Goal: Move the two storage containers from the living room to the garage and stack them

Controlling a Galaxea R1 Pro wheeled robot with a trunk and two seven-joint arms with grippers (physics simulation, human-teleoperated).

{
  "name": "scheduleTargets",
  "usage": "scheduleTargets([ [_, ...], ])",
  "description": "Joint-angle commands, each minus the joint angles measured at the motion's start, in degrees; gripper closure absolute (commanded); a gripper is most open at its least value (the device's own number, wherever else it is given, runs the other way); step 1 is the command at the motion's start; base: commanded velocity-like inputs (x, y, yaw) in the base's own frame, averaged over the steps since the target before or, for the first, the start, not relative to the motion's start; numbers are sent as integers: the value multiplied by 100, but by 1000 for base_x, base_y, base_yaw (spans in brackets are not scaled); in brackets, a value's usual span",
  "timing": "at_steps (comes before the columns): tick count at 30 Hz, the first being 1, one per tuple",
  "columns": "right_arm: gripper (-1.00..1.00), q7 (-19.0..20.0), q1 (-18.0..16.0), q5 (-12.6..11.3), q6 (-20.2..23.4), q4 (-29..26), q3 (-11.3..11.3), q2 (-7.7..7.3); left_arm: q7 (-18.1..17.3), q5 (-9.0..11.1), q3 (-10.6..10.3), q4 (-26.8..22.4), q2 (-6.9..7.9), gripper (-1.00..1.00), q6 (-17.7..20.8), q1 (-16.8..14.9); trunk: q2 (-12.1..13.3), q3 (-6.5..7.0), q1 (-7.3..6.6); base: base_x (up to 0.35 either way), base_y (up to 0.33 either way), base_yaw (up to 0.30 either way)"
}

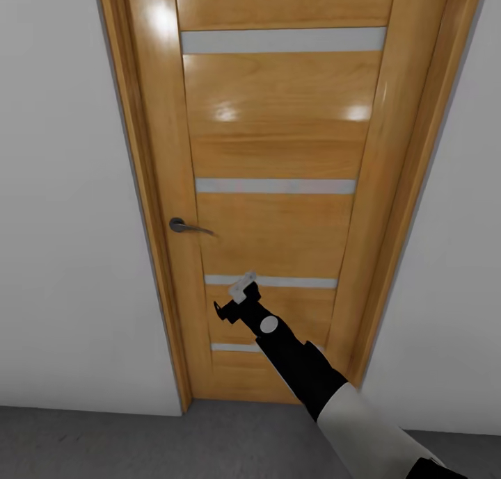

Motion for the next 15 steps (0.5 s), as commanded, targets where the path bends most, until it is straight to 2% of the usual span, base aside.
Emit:
scheduleTargets([
  [1, -100, 28, -3, 62, 25, -9, -2, 0, 3, 17, 27, -3, -2, -100, -8, -1, -3, -6, 3, 300, 0, 0],
  [6, -100, 30, -3, 95, 10, -2, -2, 0, 4, 14, 26, -2, -2, -100, -9, -1, -3, -6, 3, 309, -9, 0],
  [15, -100, 30, -3, 578, -272, 182, -9, 0, 3, 17, 26, -2, 0, -100, -9, -1, -3, -6, 3, 300, -111, 0],
])
